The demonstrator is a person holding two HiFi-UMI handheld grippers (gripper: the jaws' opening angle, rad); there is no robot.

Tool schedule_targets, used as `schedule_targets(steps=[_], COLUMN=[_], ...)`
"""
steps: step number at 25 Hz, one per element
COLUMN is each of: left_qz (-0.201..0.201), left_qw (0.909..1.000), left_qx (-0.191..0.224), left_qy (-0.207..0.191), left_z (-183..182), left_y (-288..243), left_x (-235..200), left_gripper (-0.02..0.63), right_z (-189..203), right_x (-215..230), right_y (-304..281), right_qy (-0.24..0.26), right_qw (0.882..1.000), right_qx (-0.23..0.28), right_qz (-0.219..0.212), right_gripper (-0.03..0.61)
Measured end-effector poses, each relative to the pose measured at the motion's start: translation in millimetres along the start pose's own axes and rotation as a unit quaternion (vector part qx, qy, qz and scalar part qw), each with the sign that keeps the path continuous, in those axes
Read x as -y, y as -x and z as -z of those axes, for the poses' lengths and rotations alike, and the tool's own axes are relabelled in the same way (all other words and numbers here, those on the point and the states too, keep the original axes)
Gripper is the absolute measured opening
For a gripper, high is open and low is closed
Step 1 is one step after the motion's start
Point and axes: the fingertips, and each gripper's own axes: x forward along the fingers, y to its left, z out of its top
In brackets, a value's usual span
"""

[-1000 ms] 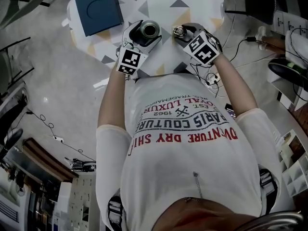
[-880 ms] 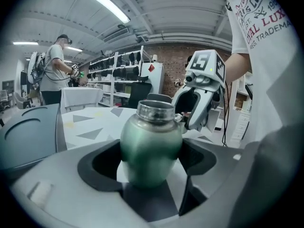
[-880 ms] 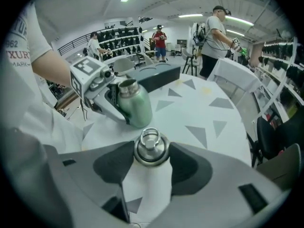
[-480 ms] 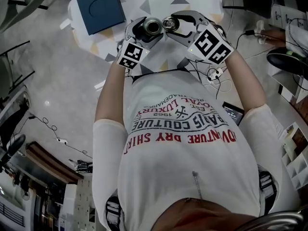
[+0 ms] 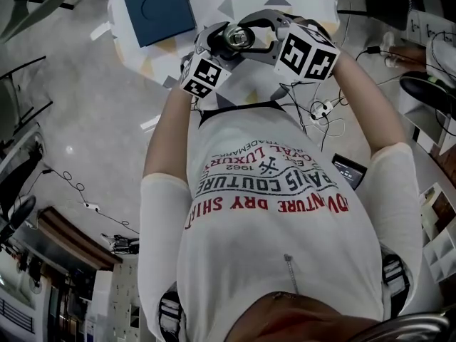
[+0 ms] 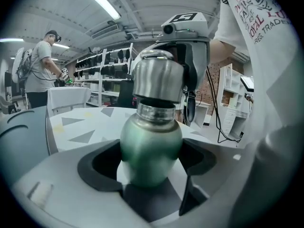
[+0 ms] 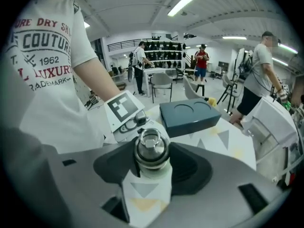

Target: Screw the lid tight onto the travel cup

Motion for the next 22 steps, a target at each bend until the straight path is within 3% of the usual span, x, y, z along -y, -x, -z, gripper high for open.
schedule_targets(steps=[8,15,22], left_qz=[0.001,0.001,0.001], left_qw=[1.0000,1.0000,1.0000], left_qx=[0.004,0.005,0.006], left_qy=[0.000,0.001,0.004], left_z=[0,0,2], left_y=[0,0,0], left_x=[0,0,-1], left_gripper=[0.379,0.380,0.380], right_z=[12,12,13], right_x=[-1,0,4], right_y=[-14,-17,-19], right_qy=[0.005,-0.013,-0.102], right_qw=[0.999,0.999,0.992], right_qx=[-0.020,-0.040,-0.067], right_qz=[-0.027,-0.025,0.032], right_gripper=[0.238,0.238,0.239])
